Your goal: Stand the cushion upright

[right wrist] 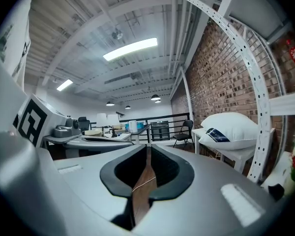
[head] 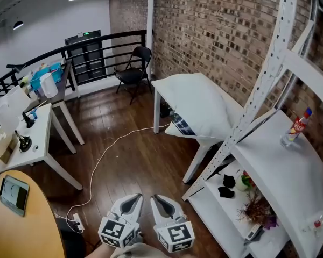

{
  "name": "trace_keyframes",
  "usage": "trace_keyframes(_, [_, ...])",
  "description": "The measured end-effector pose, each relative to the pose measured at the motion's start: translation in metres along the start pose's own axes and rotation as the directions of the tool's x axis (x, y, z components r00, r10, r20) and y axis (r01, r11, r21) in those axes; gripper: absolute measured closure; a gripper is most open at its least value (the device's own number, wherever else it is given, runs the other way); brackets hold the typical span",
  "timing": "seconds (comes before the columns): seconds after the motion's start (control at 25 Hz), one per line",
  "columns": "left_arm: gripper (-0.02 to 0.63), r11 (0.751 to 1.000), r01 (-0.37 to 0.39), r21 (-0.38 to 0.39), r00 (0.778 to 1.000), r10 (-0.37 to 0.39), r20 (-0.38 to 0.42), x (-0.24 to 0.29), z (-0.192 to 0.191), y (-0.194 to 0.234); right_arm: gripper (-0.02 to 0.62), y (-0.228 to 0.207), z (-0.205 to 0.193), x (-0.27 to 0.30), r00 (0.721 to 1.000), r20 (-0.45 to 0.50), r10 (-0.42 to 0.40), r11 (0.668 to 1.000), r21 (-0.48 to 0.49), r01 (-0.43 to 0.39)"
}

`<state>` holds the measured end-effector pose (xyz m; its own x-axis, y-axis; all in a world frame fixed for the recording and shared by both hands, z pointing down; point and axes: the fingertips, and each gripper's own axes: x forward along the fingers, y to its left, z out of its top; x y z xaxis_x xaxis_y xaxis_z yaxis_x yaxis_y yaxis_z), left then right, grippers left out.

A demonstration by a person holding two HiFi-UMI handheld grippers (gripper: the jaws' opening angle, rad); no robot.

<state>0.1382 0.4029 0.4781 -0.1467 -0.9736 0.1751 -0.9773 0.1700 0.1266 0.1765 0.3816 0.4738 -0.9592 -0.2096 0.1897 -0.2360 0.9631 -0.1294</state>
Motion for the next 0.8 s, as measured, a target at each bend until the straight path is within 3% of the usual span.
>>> trace_keyframes(0.44, [0.606,0.996,0.050,-0.070,0.998,-0.049,0.027,0.061,0.028,0.082,0.568,-0.031,0.022,0.090,0.995,-0.053,-0.085,0.996,-0.029,0.084])
trace_keyframes(0.8, [0.606,0.996,0.071,-0.054,0.997,-0.070,0.026,0.102,0.042,0.146,0.568,-0.051,0.040,0.155,0.988,-0.038,-0.150,0.989,-0.024,0.149])
